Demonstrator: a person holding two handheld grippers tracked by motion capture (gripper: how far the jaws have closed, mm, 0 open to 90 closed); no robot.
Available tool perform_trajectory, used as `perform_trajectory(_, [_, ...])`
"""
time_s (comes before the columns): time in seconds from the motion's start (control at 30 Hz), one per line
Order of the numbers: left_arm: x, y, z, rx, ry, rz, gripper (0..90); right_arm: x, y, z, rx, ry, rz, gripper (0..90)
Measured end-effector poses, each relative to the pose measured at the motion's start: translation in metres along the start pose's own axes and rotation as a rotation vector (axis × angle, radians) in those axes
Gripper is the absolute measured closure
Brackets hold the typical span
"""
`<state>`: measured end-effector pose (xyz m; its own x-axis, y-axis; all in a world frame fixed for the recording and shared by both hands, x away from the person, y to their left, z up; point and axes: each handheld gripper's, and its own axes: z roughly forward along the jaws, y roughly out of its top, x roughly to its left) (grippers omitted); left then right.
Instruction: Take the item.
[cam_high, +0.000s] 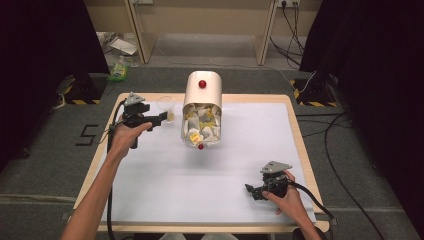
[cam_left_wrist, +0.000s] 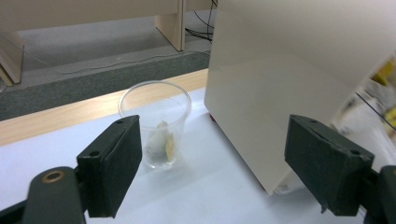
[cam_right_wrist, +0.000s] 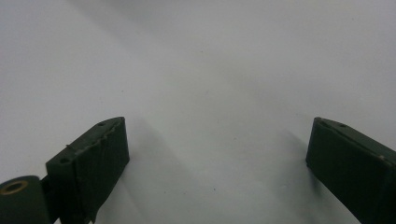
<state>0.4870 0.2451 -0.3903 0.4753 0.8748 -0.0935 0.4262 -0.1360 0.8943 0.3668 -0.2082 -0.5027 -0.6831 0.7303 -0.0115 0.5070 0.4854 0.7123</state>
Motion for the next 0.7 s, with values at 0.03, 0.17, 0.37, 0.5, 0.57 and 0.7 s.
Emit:
perform_trajectory(0.03, [-0.002, -0.003, -0.002, 0.003, -0.003, 0.005, 18.7, 0.000, 0.000, 0.000, 0.000, 0.000, 0.001, 6.5])
perform_trajectory(0.17, [-0.006, -0.010, -0.009, 0.006, -0.017, 0.004, 18.6, 0.000, 0.000, 0.000, -0.001, 0.001, -0.003, 6.5])
perform_trajectory(0.37, [-0.013, -0.022, -0.022, -0.002, -0.032, -0.002, 18.5, 0.000, 0.000, 0.000, 0.001, 0.000, 0.001, 6.5])
perform_trajectory(0.5, [-0.018, -0.034, -0.029, -0.003, -0.036, -0.009, 18.5, 0.000, 0.000, 0.000, 0.001, 0.000, 0.001, 6.5])
perform_trajectory(0.57, [-0.020, -0.040, -0.033, -0.005, -0.039, -0.011, 18.5, 0.000, 0.000, 0.000, 0.001, 0.000, 0.001, 6.5])
perform_trajectory(0.7, [-0.024, -0.051, -0.040, -0.007, -0.044, -0.006, 18.5, 0.000, 0.000, 0.000, 0.001, 0.000, 0.000, 6.5])
